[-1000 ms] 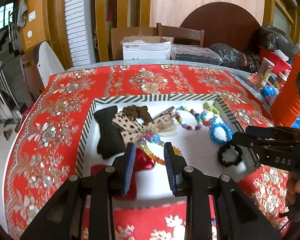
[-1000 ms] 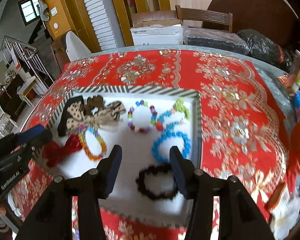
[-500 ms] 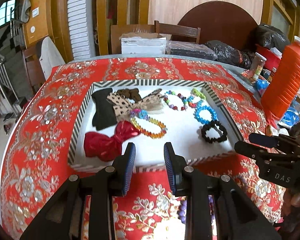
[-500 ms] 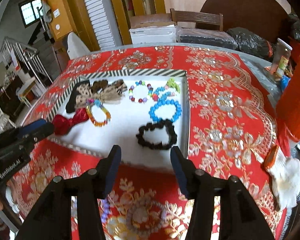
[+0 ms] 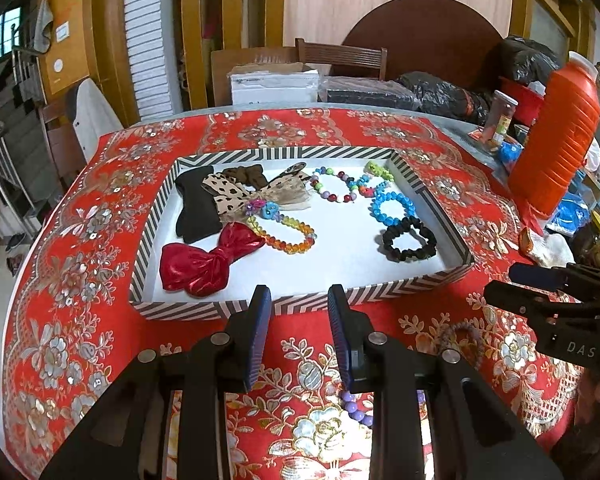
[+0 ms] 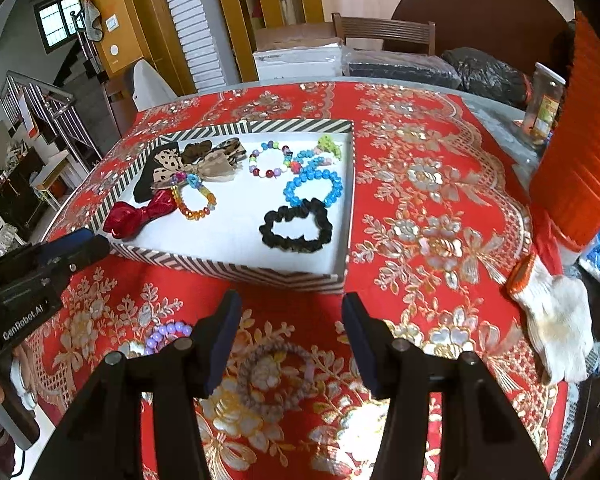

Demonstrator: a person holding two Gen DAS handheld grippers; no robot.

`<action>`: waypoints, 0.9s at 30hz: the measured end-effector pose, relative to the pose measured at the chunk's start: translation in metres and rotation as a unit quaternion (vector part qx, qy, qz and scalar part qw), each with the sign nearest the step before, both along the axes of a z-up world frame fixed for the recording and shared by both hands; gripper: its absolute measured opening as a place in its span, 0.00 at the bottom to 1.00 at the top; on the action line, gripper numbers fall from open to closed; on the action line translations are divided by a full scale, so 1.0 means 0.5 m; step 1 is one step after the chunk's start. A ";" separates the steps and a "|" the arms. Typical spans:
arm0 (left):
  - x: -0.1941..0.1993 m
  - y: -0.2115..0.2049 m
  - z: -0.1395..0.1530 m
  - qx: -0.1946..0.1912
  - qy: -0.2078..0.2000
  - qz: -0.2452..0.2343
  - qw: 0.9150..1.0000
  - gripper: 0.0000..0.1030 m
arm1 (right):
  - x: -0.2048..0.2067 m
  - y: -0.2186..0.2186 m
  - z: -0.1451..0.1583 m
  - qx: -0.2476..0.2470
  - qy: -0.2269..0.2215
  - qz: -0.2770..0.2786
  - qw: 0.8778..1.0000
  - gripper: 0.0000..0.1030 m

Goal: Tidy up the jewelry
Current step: 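Move both open grippers back over the bracelet pile, then grasp the purple bead bracelet with the left gripper while the right grasps the grey rhinestone bracelet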

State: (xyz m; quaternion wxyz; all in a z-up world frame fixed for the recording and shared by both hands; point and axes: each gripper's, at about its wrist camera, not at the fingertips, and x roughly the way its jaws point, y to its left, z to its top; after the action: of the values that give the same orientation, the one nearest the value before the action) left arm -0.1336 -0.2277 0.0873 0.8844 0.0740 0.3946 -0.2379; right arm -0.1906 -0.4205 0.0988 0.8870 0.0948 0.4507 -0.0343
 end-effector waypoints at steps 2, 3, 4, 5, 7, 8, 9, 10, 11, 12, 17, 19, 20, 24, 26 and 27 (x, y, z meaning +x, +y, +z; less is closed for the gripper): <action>0.000 0.008 -0.001 -0.007 0.009 -0.001 1.000 0.19 | -0.008 -0.002 -0.003 -0.002 0.005 0.002 1.000 0.53; 0.000 0.013 -0.003 -0.012 0.015 -0.002 1.000 0.19 | -0.012 -0.005 -0.005 -0.001 0.008 0.002 1.000 0.53; -0.001 0.019 -0.006 -0.017 0.023 -0.005 1.000 0.19 | -0.017 -0.007 -0.010 0.001 0.012 0.003 1.000 0.53; 0.000 0.025 -0.011 -0.023 0.035 -0.010 0.999 0.19 | -0.022 -0.009 -0.015 0.003 0.014 0.004 1.000 0.53; 0.001 0.034 -0.024 -0.033 0.061 -0.017 0.997 0.19 | -0.029 -0.011 -0.032 0.007 0.026 0.005 1.000 0.53; 0.002 0.039 -0.033 -0.039 0.077 -0.021 0.996 0.19 | -0.031 -0.011 -0.042 0.006 0.035 0.006 0.999 0.53; 0.002 0.042 -0.039 -0.042 0.087 -0.023 0.995 0.19 | -0.032 -0.009 -0.050 0.004 0.041 0.010 0.999 0.53; 0.000 0.044 -0.049 -0.045 0.100 -0.028 0.994 0.19 | -0.032 -0.007 -0.058 0.001 0.045 0.015 0.999 0.53; -0.003 0.044 -0.059 -0.046 0.111 -0.035 0.992 0.19 | -0.031 -0.005 -0.069 -0.005 0.051 0.018 0.999 0.53; -0.009 0.042 -0.067 -0.046 0.118 -0.041 0.991 0.19 | -0.028 -0.003 -0.078 -0.009 0.056 0.020 0.998 0.53; -0.028 0.022 -0.093 -0.031 0.134 -0.071 0.988 0.20 | -0.020 0.004 -0.115 -0.043 0.072 0.027 0.996 0.48; -0.032 0.008 -0.102 -0.016 0.131 -0.078 0.988 0.22 | -0.021 0.009 -0.120 -0.059 0.069 0.030 0.995 0.45; -0.034 0.002 -0.108 -0.010 0.130 -0.083 0.988 0.23 | -0.020 0.013 -0.121 -0.067 0.072 0.033 0.995 0.41; -0.038 -0.024 -0.132 0.017 0.137 -0.092 0.986 0.23 | -0.019 0.017 -0.120 -0.069 0.061 0.041 0.995 0.20; -0.045 -0.036 -0.137 0.030 0.121 -0.096 0.988 0.23 | -0.018 0.018 -0.119 -0.067 0.060 0.045 0.995 0.09; -0.048 -0.039 -0.137 0.034 0.115 -0.096 0.988 0.24 | -0.018 0.016 -0.119 -0.063 0.058 0.044 0.995 0.08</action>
State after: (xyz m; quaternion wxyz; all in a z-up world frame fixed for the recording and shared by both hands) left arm -0.1574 -0.2470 0.0187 0.8031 0.1141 0.4926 -0.3152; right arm -0.1996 -0.4127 0.0395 0.8640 0.0170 0.5024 -0.0292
